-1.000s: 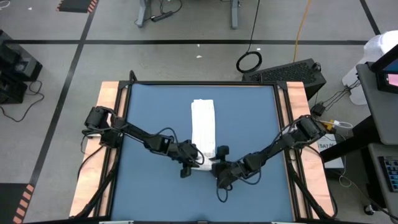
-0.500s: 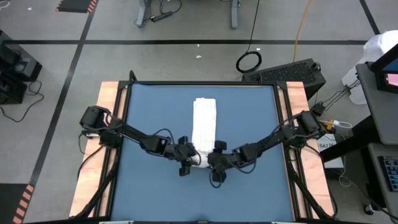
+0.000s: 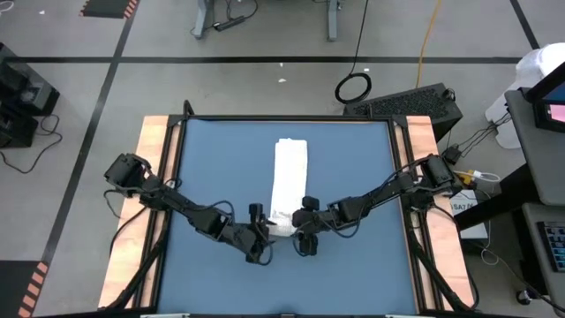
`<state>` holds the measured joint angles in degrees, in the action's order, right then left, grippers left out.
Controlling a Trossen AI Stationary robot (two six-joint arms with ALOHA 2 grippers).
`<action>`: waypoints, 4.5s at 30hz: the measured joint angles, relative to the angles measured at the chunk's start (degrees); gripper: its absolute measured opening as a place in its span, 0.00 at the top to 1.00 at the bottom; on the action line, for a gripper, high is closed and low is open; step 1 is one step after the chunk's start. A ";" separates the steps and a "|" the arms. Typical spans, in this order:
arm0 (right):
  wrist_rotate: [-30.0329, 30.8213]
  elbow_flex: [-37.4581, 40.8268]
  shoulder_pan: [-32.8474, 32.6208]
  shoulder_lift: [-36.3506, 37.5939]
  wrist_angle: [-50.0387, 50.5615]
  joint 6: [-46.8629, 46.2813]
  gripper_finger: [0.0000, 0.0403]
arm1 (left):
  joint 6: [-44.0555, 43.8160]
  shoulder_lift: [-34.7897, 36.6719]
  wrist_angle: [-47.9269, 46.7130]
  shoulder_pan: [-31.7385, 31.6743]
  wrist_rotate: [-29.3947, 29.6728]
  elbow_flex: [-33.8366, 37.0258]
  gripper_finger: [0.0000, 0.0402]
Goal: Roll towel into tight, uniform cylinder
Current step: Roll the white towel
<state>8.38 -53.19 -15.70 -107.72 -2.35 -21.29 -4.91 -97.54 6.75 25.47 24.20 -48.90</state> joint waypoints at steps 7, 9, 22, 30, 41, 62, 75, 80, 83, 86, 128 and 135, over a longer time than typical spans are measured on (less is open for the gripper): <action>-0.96 0.08 0.23 0.03 -0.02 0.54 0.50 | 1.16 -2.12 -0.80 -0.68 1.73 -0.07 0.34; -0.93 0.09 0.29 0.04 -0.05 0.12 0.50 | 0.57 -3.57 -0.43 -1.44 0.97 -0.11 0.34; -0.93 0.13 0.31 0.04 -0.09 1.37 0.50 | -2.35 -7.67 0.54 -3.69 -0.71 -0.33 0.41; 9.27 0.52 -3.54 2.64 1.27 9.06 0.41 | -6.42 -7.80 0.55 -9.15 -14.00 -0.39 0.64; 32.99 0.48 -15.94 2.75 -1.39 21.94 0.28 | -8.42 -7.82 0.87 -15.26 -28.55 -0.37 0.69; 38.02 0.24 -13.06 -1.46 -3.29 21.06 0.32 | -12.81 -7.82 1.09 -19.86 -36.19 -0.22 0.69; 25.50 -0.04 -8.74 -1.42 1.49 10.85 0.45 | -12.63 -7.86 2.79 -19.84 -35.72 -0.11 0.69; 20.81 -0.10 -6.96 -1.33 3.35 6.84 0.45 | -11.50 -5.71 2.79 -18.62 -31.06 -0.04 0.66; 18.59 -0.13 -6.05 -1.31 3.52 5.44 0.45 | -8.96 -3.80 2.46 -17.20 -26.44 0.04 0.59; 16.77 -0.11 -5.23 -1.31 3.67 4.87 0.46 | -5.58 -1.79 1.97 -15.24 -20.25 0.11 0.51; 15.53 0.63 -4.99 3.58 5.15 3.09 0.31 | -0.65 -8.84 5.30 -12.73 -15.77 -0.51 0.55; 28.44 0.52 -12.29 3.90 4.85 13.28 0.23 | -1.04 -8.83 5.37 -14.69 -21.22 -0.44 0.68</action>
<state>36.83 -52.66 -27.99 -103.82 2.50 -8.01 -5.95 -106.37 12.12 10.78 2.98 -49.34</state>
